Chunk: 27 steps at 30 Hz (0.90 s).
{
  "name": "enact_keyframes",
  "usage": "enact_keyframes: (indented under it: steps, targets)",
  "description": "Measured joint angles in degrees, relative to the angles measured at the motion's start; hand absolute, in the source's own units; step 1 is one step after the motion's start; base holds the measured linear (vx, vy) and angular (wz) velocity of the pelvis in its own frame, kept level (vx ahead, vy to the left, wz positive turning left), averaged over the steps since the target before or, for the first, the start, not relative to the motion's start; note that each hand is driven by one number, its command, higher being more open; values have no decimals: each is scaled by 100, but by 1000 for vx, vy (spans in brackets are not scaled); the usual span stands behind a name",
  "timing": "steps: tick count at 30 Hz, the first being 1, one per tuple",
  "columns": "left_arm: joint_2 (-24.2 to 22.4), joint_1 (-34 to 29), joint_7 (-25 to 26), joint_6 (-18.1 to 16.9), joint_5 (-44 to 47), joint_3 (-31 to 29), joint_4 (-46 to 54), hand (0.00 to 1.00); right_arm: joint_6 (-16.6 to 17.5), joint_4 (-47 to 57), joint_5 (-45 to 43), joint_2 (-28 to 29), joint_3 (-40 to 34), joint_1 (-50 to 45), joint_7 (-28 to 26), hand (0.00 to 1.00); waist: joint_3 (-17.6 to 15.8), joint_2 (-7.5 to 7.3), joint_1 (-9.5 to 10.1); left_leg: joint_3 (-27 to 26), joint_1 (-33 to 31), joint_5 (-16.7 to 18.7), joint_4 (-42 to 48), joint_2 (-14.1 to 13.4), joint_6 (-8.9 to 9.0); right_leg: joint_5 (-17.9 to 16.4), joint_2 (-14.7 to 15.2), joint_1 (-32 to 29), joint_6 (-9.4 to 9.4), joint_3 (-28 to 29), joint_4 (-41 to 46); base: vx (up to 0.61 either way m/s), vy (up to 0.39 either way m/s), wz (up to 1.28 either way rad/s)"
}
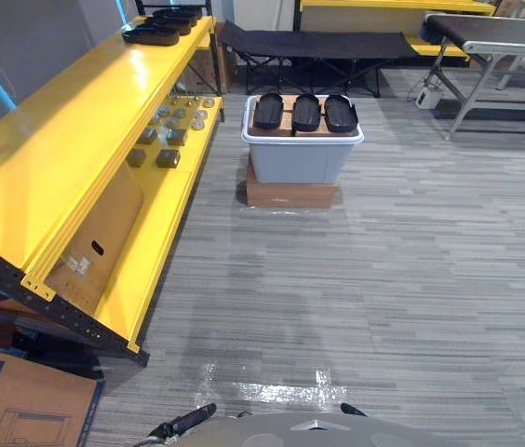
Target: Walk over and take three plastic housings, then place them on the shelf
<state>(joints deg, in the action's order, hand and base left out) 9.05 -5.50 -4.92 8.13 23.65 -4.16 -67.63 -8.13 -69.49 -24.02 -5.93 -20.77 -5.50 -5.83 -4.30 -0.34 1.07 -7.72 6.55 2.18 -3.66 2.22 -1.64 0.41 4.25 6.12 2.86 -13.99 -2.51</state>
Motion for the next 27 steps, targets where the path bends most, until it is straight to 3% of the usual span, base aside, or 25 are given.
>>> enact_keyframes:
  steps: [4,6,11,18,27]
  targets:
    - [21,176,-59,-272,74,168,27,100,287,19,14,64,114,290,1,100,-63,-40,18,-2,53,-24,-62,19,-14,5,4,27,28,-24,-57,71,3,1]
    - [37,286,-23,-531,126,349,122,100,601,162,22,136,275,476,2,100,-120,-53,16,9,100,2,-61,23,27,-23,14,87,73,-71,-54,33,-7,6]
    - [-165,319,-11,-804,325,548,691,100,1178,547,119,134,629,740,90,100,-154,-18,22,25,91,24,-57,41,62,-48,40,87,109,-117,-40,-2,-5,4]
    - [-301,333,504,-1272,627,610,1461,100,2000,940,246,134,1050,829,507,100,-164,-13,19,34,19,28,-50,40,64,-85,51,8,95,-129,36,-29,-13,1]
    - [-310,266,744,-1466,621,607,1596,100,2051,978,108,128,1169,682,485,100,-162,-15,23,42,6,27,-35,42,62,-93,66,-30,95,-139,110,-7,-2,0]
